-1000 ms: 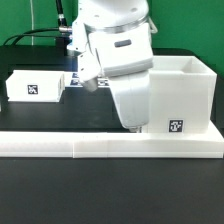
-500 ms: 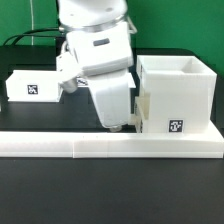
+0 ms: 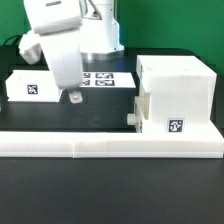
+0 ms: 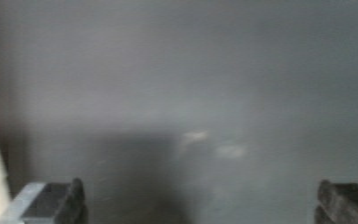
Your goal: Assemble drawer
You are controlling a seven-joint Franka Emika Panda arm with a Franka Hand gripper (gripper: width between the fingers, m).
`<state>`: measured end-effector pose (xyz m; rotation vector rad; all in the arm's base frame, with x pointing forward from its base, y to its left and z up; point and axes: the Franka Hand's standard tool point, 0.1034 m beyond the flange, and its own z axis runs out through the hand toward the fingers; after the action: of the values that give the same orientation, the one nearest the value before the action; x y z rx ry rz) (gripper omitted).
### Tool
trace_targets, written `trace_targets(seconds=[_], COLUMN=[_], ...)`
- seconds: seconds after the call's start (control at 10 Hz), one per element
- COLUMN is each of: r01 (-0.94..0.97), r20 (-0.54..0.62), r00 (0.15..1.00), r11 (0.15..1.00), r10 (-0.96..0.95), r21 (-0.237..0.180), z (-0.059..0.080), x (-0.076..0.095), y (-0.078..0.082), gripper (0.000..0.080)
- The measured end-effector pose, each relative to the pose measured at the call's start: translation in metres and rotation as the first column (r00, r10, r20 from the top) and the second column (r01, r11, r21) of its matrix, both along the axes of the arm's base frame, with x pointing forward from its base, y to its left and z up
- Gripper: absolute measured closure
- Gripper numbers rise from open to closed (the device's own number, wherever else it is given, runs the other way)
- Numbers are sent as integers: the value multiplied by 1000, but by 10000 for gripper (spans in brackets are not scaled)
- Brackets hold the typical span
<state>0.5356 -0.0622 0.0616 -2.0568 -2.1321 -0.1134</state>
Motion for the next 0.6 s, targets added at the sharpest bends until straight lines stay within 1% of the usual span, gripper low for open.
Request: trace_targets(seconds=[0.1, 0.2, 0.3, 0.5, 0.6], r01=[12, 36, 51, 55, 144], r20=[-13, -31, -31, -32, -48], r00=[1000, 999, 998, 998, 988], r11=[1000, 999, 999, 998, 990], r10=[-11, -36, -51, -55, -144], r21=[2, -1, -2, -3, -12], z=[-3, -6, -5, -6, -6], x=[-23, -32, -29, -30, -30], y=[-4, -6, -6, -7, -7], gripper=[151, 151, 151, 151, 151])
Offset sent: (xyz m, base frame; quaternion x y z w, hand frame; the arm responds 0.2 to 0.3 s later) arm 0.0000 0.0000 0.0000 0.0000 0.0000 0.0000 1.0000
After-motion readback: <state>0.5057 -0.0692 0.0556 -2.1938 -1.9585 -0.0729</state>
